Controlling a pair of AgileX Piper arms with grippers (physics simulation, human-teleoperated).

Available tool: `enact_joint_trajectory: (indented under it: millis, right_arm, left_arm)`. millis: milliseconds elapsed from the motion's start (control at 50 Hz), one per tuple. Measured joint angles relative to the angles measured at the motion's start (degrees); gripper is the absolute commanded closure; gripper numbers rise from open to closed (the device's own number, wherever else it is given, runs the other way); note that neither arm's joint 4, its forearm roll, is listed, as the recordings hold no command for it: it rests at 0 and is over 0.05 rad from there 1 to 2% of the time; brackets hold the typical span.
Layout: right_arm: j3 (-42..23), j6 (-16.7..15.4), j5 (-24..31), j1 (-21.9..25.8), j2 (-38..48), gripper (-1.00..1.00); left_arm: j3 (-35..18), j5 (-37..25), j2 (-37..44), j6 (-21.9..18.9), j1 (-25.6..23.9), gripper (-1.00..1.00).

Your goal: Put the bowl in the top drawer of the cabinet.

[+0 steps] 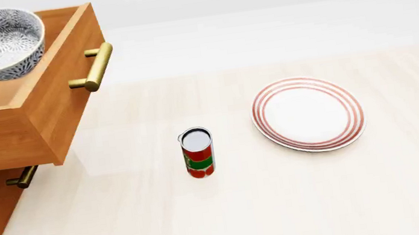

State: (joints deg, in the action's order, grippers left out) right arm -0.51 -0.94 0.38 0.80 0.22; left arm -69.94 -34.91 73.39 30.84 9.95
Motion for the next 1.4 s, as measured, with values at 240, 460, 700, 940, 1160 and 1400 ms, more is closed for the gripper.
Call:
enact_joint_trajectory:
  millis: [240, 460, 700, 940, 1160, 1400]
  right_arm:
    - [0.00, 0.00, 0.00, 0.00, 0.00, -1.00]
    - [0.00, 0.00, 0.00, 0.00, 0.00, -1.00]
    - [0.00, 0.00, 0.00, 0.00, 0.00, -1.00]
    - [0.00, 0.00, 0.00, 0.00, 0.00, -1.00]
    - [0.00, 0.00, 0.00, 0.00, 0.00, -1.00]
    - [0.00, 0.00, 0.00, 0.00, 0.00, -1.00]
  left_arm:
    - [0.49, 0.60, 0.63, -0.22, 0.13, 1.00]
    - [0.93, 1.15, 1.18, -0.38, 0.30, 1.00]
    - [1.38, 1.88, 1.54, -0.57, 0.24, 1.00]
    - [1.79, 2.50, 1.72, -0.78, 0.17, 1.00]
    - [2.19, 3.09, 1.59, -1.01, 0.12, 1.00]
    - [2.48, 3.48, 1.48, -1.31, 0.11, 1.00]
